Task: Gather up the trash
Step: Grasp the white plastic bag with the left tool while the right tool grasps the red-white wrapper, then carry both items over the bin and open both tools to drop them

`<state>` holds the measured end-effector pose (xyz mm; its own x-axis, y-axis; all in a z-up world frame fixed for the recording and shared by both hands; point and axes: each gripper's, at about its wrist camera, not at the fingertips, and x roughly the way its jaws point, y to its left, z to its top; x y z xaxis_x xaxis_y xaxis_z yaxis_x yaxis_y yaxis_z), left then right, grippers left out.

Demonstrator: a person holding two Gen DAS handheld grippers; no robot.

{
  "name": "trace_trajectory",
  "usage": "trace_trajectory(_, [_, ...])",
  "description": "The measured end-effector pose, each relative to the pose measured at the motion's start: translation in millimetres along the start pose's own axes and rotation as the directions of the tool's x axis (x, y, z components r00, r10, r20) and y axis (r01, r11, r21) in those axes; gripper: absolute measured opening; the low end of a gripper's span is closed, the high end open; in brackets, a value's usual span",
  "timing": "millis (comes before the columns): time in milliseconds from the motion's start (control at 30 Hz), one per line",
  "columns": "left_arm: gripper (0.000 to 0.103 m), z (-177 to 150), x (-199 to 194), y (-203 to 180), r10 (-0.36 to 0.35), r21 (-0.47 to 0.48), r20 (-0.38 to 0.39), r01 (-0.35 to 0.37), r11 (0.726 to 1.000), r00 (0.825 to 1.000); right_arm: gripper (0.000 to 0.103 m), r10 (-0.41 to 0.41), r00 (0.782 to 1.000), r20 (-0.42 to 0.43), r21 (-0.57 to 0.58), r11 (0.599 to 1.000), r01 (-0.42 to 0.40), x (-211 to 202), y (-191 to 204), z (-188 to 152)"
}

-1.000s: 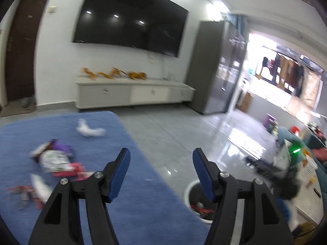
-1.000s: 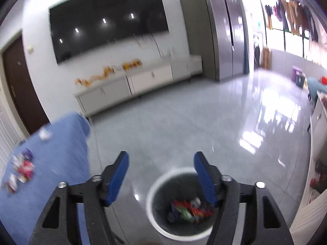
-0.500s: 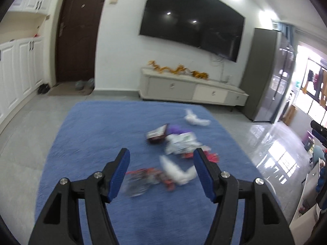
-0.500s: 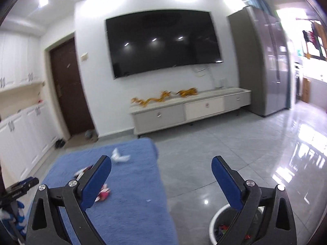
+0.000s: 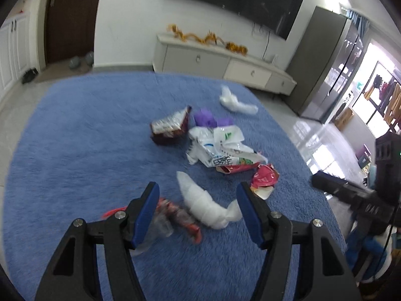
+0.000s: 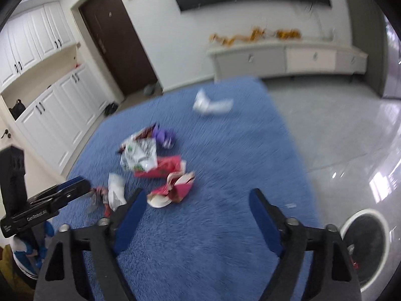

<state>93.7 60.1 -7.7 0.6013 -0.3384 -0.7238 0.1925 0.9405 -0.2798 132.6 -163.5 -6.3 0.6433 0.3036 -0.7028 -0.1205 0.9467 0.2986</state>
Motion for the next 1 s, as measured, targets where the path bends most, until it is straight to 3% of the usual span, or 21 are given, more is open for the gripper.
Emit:
trace_trajectory(233, [0.06, -2, 34, -3, 0.012, 0.007, -0.08, -0.011, 1.0, 0.997, 0.074, 0.047, 0.996, -0.078, 0.02, 0.999, -0.046, 45, 8, 4])
trace_trajectory(300, [0.054, -3, 38, -4, 0.008, 0.005, -0.086, -0.008, 1.0, 0.996, 0.068, 0.051, 0.995, -0.089, 0.022, 0.999, -0.049, 52, 10, 5])
trace_trajectory(333, [0.051, -4, 40, -4, 0.007, 0.002, -0.089, -0.007, 1.0, 0.996, 0.061, 0.054, 0.994, -0.099, 0.021, 0.998, -0.052, 57, 11, 6])
trace_trajectory(400, [0.042, -6, 43, -5, 0.014, -0.001, -0.092, -0.014, 1.0, 0.996, 0.057, 0.037, 0.995, -0.098, -0.002, 0.999, -0.037, 61, 14, 7])
trace_trajectory(467, [0.029, -9, 45, -6, 0.01, -0.009, -0.095, -0.011, 1.0, 0.995, 0.033, 0.042, 0.994, -0.105, -0.012, 0.999, -0.044, 62, 15, 7])
trace_trajectory(600, [0.015, -13, 39, -9, 0.003, -0.009, -0.074, -0.003, 1.0, 0.997, 0.028, 0.043, 0.995, -0.093, -0.032, 0.998, -0.047, 53, 19, 2])
trace_trajectory(1000, [0.012, -19, -30, -26, -0.008, 0.001, 0.046, 0.008, 1.0, 0.999, 0.028, 0.078, 0.997, 0.021, -0.052, 0.996, -0.077, -13, 27, -8])
